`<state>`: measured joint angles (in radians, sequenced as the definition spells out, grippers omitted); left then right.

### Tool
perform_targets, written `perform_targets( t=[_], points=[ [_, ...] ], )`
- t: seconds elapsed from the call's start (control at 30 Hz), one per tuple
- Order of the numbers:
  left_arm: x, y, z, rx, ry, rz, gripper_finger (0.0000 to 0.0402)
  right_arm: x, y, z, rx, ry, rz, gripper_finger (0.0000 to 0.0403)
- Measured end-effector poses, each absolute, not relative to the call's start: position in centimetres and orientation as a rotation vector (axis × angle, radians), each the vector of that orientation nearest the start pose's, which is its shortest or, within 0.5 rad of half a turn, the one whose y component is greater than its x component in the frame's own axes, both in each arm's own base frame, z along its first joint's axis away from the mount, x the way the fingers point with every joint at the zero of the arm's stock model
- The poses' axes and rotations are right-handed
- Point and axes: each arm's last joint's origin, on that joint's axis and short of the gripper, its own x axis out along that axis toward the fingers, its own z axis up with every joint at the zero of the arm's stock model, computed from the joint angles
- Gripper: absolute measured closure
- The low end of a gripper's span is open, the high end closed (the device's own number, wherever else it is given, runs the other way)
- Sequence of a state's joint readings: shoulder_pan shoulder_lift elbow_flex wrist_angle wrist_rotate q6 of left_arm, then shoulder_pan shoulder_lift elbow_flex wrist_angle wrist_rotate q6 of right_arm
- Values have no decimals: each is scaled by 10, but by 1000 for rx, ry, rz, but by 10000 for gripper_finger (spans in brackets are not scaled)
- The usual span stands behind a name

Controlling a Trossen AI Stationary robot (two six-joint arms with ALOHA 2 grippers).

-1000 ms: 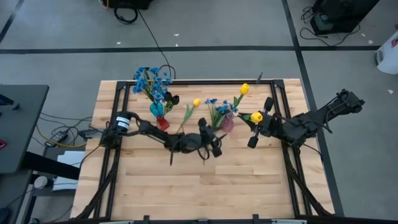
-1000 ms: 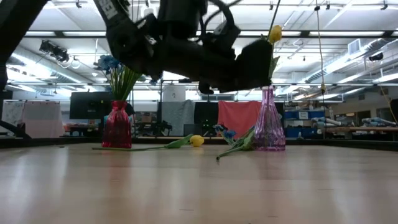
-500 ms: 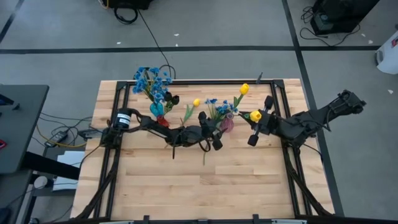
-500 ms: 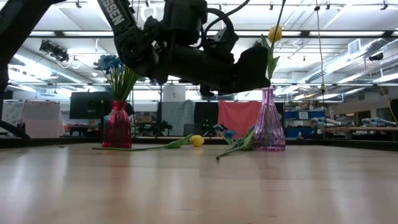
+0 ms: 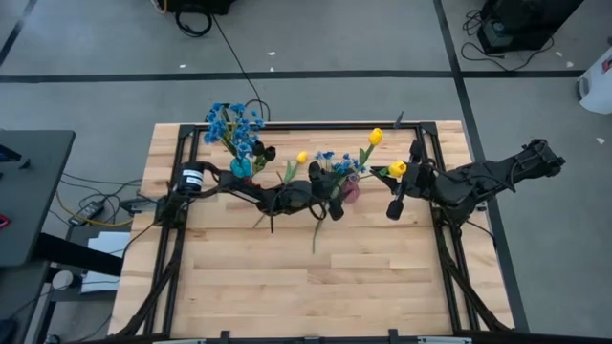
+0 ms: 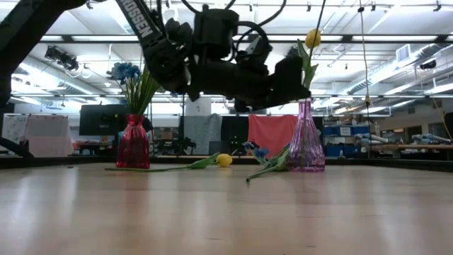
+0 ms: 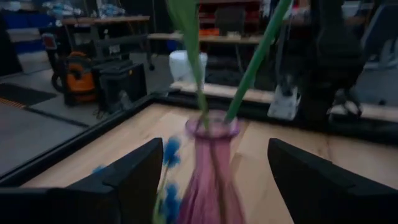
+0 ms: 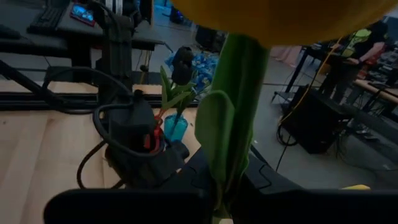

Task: Sort flowers into vase by color
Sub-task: Put the yellow flower into the pink vase

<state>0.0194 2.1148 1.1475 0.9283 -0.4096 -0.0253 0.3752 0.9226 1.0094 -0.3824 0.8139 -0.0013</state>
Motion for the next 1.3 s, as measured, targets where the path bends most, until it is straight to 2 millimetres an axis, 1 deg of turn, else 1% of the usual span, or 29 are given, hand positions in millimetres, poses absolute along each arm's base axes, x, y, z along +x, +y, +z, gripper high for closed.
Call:
perform_targets(
  t=[0.03,0.13,0.27,0.4,0.57,0.87,1.0,1.17,1.23,1.3],
  points=[
    [442,20,159,-16,25,424,106,178,48,370,-168,247,-435,367],
    [452,20,154,3,39,414,106,178,47,368,-173,264,-440,367],
    [461,21,142,8,61,432,107,181,47,362,-173,308,-446,367],
    [462,23,143,9,56,465,125,185,46,356,-167,343,-458,367],
    [462,25,146,28,31,471,164,190,47,352,-169,359,-464,367],
    [462,26,146,27,32,462,260,204,45,343,-124,389,-508,367],
    [462,26,146,25,31,461,292,209,43,339,-96,401,-516,367],
    [463,25,146,24,30,445,300,216,41,334,-81,421,-538,367],
    [463,25,146,19,29,443,294,218,40,332,-79,427,-543,367],
    [463,25,146,20,34,435,280,218,39,332,-80,429,-546,367]
  ],
)
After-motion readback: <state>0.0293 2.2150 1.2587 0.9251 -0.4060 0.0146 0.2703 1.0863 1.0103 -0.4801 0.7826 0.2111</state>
